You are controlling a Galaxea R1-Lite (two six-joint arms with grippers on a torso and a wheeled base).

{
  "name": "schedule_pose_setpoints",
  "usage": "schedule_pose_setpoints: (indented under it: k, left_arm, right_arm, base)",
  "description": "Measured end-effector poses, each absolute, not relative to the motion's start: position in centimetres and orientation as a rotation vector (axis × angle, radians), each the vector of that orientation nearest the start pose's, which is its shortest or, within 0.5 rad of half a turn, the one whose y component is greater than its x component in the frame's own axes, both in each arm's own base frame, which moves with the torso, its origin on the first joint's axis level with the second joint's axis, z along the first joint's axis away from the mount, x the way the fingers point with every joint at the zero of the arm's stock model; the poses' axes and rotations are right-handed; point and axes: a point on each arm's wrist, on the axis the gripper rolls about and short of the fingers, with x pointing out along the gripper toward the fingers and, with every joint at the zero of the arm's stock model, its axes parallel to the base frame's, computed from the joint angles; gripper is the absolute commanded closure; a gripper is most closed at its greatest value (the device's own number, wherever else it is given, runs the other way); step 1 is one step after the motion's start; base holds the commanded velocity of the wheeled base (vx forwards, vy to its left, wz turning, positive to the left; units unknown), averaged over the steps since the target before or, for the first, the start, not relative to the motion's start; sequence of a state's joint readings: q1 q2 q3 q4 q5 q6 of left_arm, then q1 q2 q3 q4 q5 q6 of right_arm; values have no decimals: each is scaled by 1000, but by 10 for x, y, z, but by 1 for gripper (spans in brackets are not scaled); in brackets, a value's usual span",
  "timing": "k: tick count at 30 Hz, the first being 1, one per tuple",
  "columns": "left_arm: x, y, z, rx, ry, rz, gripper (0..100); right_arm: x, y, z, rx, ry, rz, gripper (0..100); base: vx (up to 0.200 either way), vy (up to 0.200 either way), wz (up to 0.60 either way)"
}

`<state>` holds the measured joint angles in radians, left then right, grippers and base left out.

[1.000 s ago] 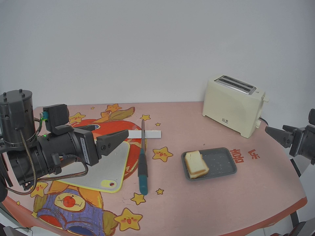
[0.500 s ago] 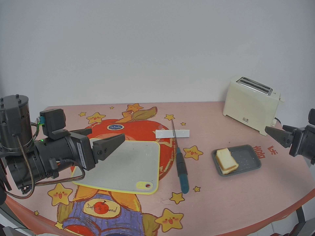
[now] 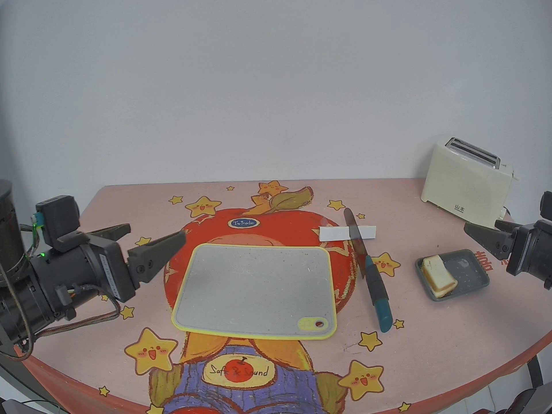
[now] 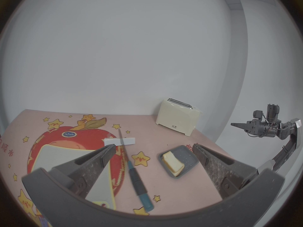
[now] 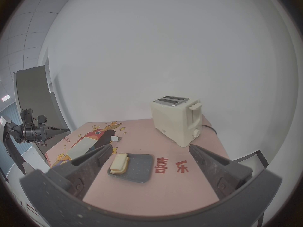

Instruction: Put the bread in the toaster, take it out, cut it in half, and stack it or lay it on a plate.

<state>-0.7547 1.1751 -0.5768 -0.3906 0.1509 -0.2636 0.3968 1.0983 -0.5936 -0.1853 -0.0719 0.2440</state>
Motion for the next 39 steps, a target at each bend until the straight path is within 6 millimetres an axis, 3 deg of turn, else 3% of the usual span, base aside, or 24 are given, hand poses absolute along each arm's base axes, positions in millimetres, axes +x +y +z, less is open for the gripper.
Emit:
schedule_pose_setpoints:
  k: [13,25,31,39]
  left_arm:
    - [121,-70,216,-199,202,-357,0]
    - [126,-28,211,-153,160,-63,0]
    - [110,-14,200,-149,145,20,0]
    - [77,-7,185,-156,94,35,0]
  right_arm:
    - [141,53,216,163,349,257,0]
    - [145,24,213,83,329,61,0]
    - [128,10,216,79,275,-27,0]
    - [89,4,208,83,195,-51,0]
  base:
    - [0,0,0]
    - [0,0,0]
    - [0,0,0]
    - [0,0,0]
